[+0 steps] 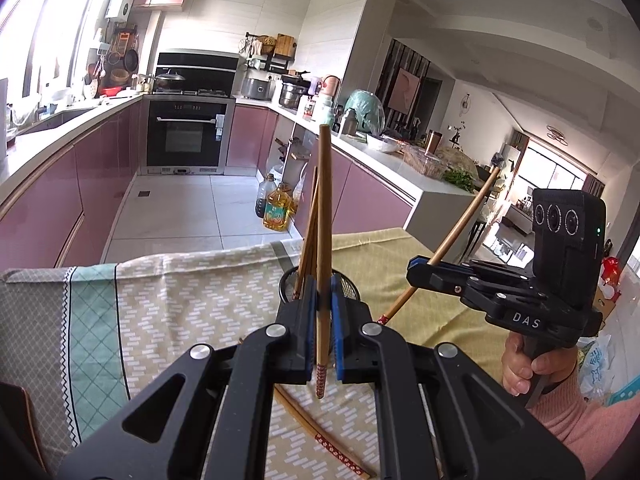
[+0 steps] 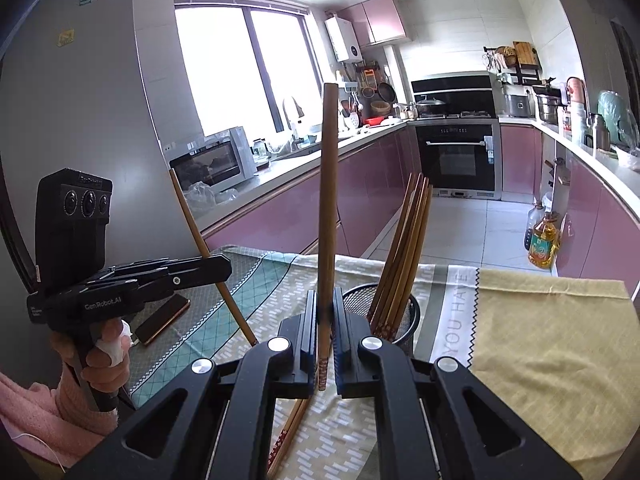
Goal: Organize utensils
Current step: 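Lower the chopsticks into the mesh holder with the right gripper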
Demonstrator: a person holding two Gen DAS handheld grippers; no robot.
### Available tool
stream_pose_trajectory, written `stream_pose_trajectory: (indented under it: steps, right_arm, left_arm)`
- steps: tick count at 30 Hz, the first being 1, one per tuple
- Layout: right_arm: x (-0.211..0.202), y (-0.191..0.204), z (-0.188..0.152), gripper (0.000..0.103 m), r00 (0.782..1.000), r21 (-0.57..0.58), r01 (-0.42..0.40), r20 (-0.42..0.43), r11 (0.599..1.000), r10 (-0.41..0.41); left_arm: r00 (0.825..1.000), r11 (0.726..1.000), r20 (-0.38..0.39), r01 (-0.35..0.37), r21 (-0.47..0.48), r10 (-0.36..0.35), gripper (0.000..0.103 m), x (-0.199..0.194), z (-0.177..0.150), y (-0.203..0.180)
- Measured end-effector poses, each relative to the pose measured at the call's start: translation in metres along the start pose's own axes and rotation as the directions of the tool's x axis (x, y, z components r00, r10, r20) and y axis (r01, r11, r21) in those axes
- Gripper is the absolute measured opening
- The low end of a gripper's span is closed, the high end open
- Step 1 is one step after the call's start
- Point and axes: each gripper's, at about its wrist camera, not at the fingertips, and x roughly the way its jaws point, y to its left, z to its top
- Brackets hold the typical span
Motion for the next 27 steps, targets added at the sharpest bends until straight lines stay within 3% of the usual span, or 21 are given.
stream_pose_trajectory:
  steps: [14, 27]
  right_arm:
    - [-0.006, -0.004, 0.023, 0.006, 0.999, -0.011, 0.004, 0.048, 1.000, -0.003]
    - [-0.004, -0.007, 0.034, 0.006, 0.998, -0.018, 0.010, 0.061, 1.000, -0.009]
  left_arm:
    - [0.998, 1.000, 0.058, -0.008, 0.030, 0.007, 0.007, 0.004, 0.029, -0.007]
    - [0.996, 0.998, 0.093, -0.014, 0.053, 0.009, 0.007, 0.004, 0.036, -0.011]
